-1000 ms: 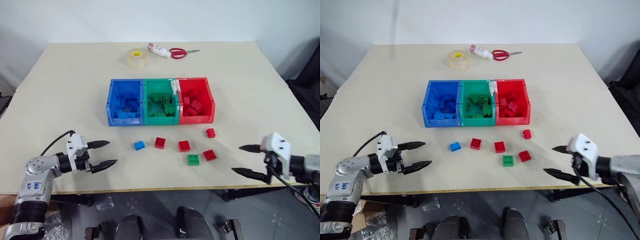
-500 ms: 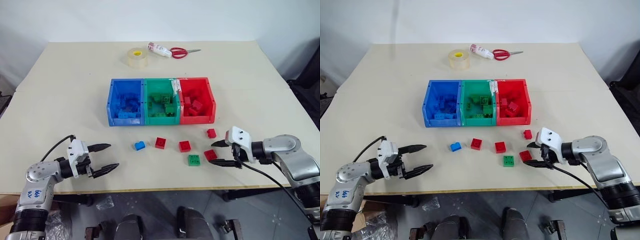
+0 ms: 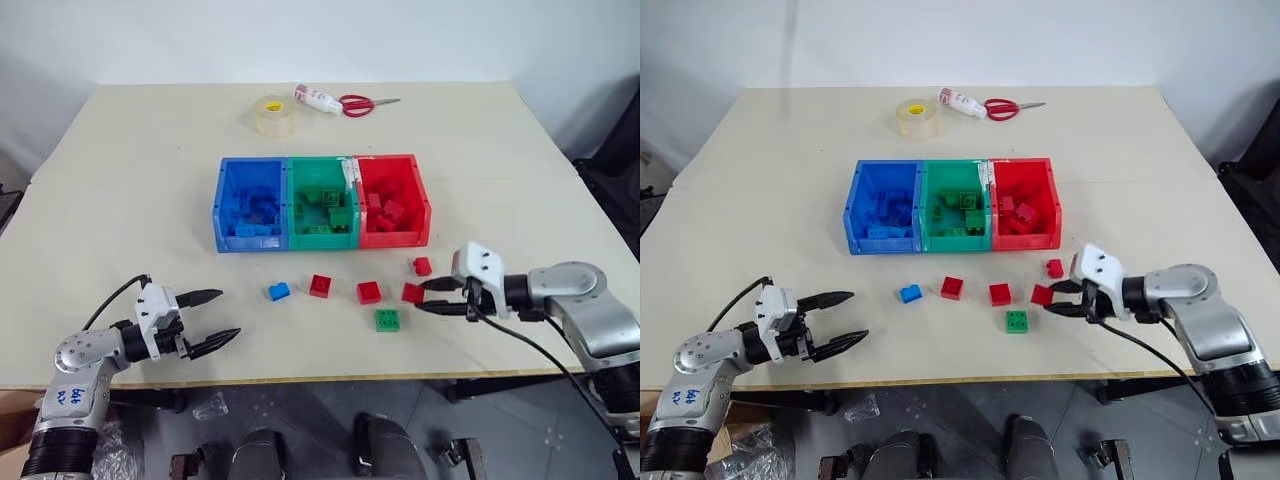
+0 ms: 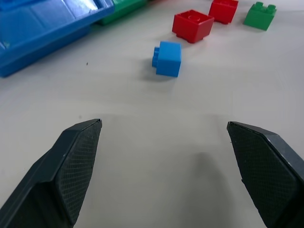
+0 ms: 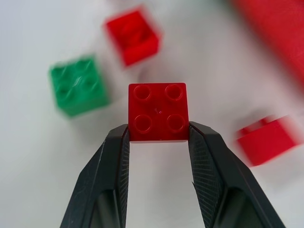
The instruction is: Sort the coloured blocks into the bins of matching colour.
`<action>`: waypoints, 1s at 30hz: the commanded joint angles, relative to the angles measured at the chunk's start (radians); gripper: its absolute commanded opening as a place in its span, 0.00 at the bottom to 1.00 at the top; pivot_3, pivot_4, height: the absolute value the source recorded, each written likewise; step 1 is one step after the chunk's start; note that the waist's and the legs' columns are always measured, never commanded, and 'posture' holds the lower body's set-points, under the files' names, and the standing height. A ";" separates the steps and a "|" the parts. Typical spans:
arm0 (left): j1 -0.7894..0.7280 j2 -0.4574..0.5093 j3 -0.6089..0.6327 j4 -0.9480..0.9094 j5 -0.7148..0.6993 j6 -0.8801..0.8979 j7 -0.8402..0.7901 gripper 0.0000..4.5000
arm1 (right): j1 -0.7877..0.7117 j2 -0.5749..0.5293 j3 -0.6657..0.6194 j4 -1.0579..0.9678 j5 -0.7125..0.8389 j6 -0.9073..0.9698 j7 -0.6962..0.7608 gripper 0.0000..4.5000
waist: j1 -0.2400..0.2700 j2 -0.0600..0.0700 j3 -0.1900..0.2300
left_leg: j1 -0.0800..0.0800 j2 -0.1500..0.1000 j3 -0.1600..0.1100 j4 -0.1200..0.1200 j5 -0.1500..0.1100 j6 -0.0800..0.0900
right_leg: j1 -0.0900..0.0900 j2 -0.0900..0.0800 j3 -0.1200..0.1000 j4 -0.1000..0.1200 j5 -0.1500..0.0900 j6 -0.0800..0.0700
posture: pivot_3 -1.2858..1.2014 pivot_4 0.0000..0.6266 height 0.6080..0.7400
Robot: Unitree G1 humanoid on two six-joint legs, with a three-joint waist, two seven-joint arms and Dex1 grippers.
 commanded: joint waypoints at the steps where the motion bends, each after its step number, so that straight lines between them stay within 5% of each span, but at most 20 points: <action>1: -0.025 -0.003 0.002 -0.009 -0.008 -0.016 -0.004 1.00 | -0.126 0.036 -0.035 0.040 0.006 0.022 -0.054 0.31 | -0.004 0.000 0.000 | 0.000 0.000 0.000 0.000 0.000 0.000 | -0.001 0.000 0.000 0.000 0.000 0.000 | 0.52 0.24 1.00; 9: -0.085 -0.006 -0.014 0.039 -0.001 -0.028 -0.021 1.00 | -0.473 0.208 0.011 0.461 -0.121 -0.143 -0.190 0.31 | -0.005 0.000 0.000 | -0.002 0.000 0.007 0.000 0.000 -0.001 | -0.008 0.000 0.005 0.006 0.000 -0.001 | 0.52 0.24 1.00; 17: -0.117 -0.008 -0.008 0.071 -0.009 -0.050 -0.041 1.00 | -0.560 0.274 0.009 0.632 -0.183 -0.248 -0.228 0.93 | -0.005 0.000 0.000 | -0.003 0.000 0.009 0.000 0.000 -0.001 | -0.011 0.000 0.007 0.007 0.000 -0.001 | 0.52 0.24 1.00; 18: -0.116 -0.007 -0.007 0.073 -0.011 -0.053 -0.045 1.00 | -0.554 0.271 0.005 0.618 -0.180 -0.244 -0.222 1.00 | -0.006 0.000 0.000 | -0.003 0.000 0.010 0.000 0.000 -0.001 | -0.012 0.000 0.007 0.007 0.000 -0.001 | 0.52 0.24 1.00; 22: -0.116 -0.009 -0.004 0.084 -0.017 -0.072 -0.066 1.00 | -0.481 0.228 -0.020 0.491 -0.142 -0.190 -0.179 1.00 | -0.005 0.000 0.000 | -0.003 0.001 0.010 0.000 0.000 -0.001 | -0.012 0.000 0.007 0.008 0.000 -0.001 | 0.52 0.24 1.00; 30: -0.133 -0.030 -0.004 0.142 -0.085 -0.140 -0.241 1.00 | -0.008 0.007 -0.166 0.008 0.036 0.006 -0.020 1.00 | 0.003 0.000 0.000 | -0.004 0.000 0.010 0.001 -0.001 0.000 | -0.012 0.000 0.008 0.007 0.000 0.000 | 0.52 0.24 1.00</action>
